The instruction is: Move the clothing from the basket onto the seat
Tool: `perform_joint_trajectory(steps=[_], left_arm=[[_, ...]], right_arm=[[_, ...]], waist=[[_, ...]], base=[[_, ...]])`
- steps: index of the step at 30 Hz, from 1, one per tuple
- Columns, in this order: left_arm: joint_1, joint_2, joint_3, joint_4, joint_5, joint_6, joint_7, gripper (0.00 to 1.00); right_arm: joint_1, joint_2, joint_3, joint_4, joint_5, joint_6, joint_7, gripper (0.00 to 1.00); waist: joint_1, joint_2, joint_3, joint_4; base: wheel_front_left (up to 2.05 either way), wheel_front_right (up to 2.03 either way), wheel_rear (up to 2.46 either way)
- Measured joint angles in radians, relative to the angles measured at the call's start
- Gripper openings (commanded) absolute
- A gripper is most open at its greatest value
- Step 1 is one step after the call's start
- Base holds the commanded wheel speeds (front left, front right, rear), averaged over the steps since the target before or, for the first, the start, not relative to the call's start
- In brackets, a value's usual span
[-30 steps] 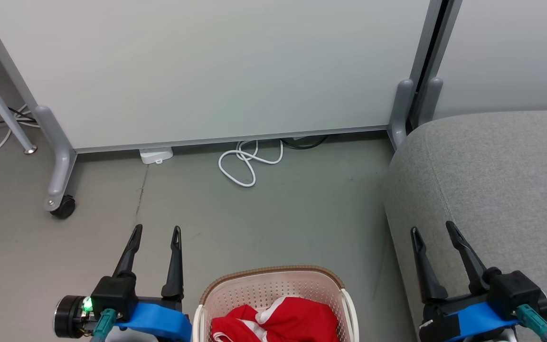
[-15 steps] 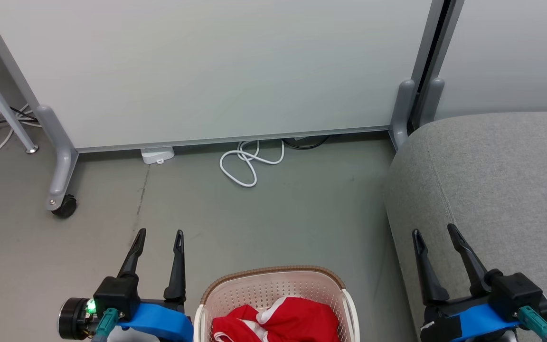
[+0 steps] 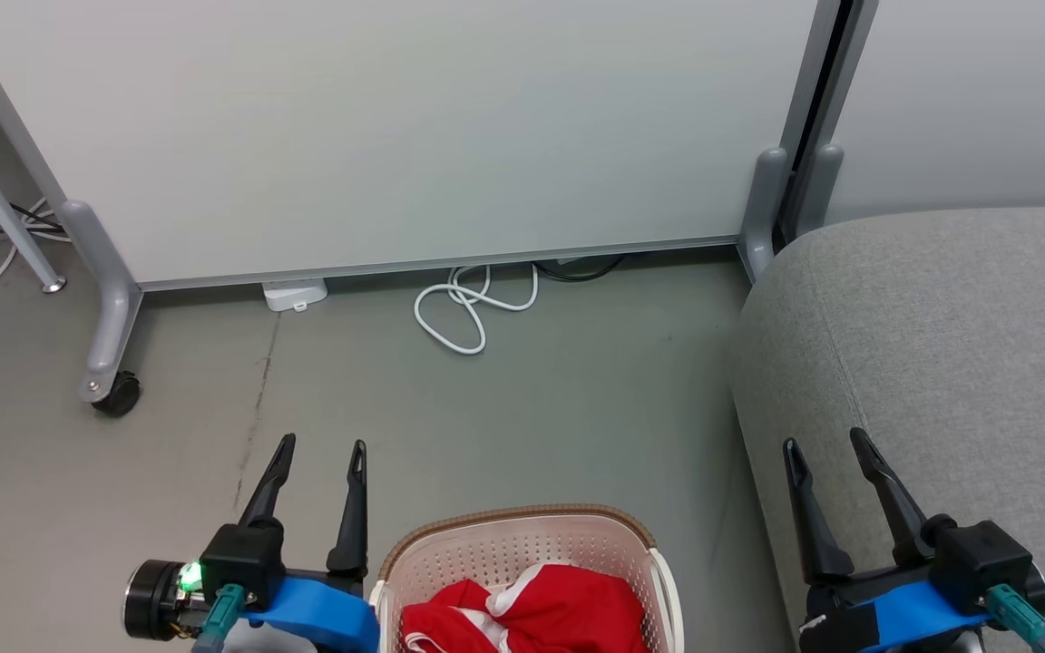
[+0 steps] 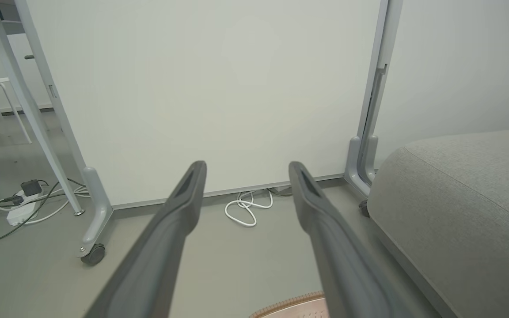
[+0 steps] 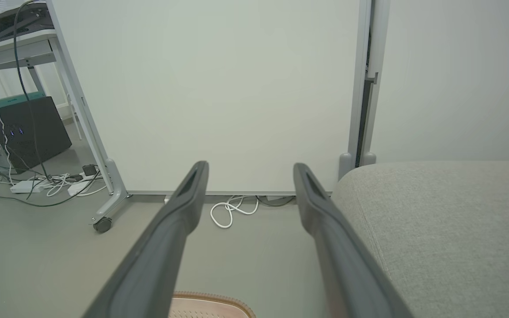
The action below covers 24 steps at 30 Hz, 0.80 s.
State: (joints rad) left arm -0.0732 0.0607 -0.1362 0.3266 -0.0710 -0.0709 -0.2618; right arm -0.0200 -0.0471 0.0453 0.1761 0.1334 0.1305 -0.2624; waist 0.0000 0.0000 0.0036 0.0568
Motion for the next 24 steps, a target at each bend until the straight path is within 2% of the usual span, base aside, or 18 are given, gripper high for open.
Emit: perform_joint_trajectory(steps=[13,24], left_arm=[[-0.117,0.029,-0.113,0.136,0.063,-0.043,0.000,1.00],[-0.279,0.072,-0.291,0.318,0.103,-0.055,-0.001,1.00]], right_arm=[[-0.036,0.000,0.050,-0.015,0.001,0.000,0.000,1.00],[-0.106,-0.001,0.093,-0.060,0.006,0.000,0.000,1.00]], waist=[[0.0000,0.0000,0.076,-0.061],[0.0003,0.0000,0.238,-0.166]], base=[[0.00,0.00,0.00],[0.00,0.00,0.00]])
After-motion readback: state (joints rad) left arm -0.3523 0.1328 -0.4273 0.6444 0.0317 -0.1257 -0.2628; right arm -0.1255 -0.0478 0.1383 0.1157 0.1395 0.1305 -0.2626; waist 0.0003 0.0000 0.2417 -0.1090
